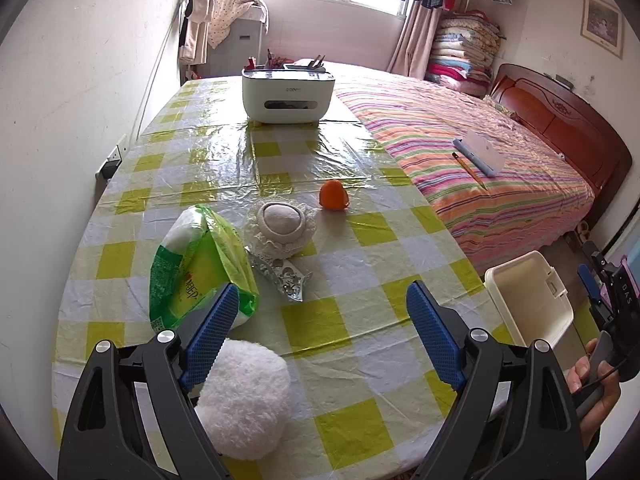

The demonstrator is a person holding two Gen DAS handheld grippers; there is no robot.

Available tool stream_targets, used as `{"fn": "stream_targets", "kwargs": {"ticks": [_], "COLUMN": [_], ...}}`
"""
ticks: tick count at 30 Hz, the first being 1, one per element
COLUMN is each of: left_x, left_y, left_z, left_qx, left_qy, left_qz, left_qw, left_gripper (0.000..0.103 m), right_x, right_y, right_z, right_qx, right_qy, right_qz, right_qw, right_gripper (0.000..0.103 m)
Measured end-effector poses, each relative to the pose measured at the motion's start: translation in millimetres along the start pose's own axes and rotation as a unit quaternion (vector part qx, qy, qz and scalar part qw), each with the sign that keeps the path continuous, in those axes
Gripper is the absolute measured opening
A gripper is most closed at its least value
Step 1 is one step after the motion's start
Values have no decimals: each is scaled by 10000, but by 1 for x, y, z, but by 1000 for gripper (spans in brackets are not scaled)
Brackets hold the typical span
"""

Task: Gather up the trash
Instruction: 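Move both open tools back over the table, then close the left tool on the green-and-white package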

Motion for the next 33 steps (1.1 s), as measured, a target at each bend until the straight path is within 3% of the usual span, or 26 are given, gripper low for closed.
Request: {"fn": "stream_targets", "kwargs": {"ticks": [14, 33], "left_x": [22, 36], "left_y": [-4, -2], "left_z": [42, 61], "left_qx": [-302, -207], "left_qy": [272, 392], "left_qz": [301, 391], "left_qw": [9987, 9983], "left_gripper": [85, 85], "right_x": [13, 31], "right_y": [-15, -33], "right_z": [26, 56], "right_qx": [-162, -259], "right_qy": [234, 592], "right_qz": [318, 636], "right_qw": [9991, 9959], "right_gripper": [68, 68]}}
Point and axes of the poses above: each gripper's, at about its wrist camera, not at the fingertips, and y roughly against the way its jaws point, z to its left, x to its underside, the point moved 1 cm from there along -y, roughly the way its jaws point, and after that the axes turned 4 degrees about z, right-handed, at the moved point
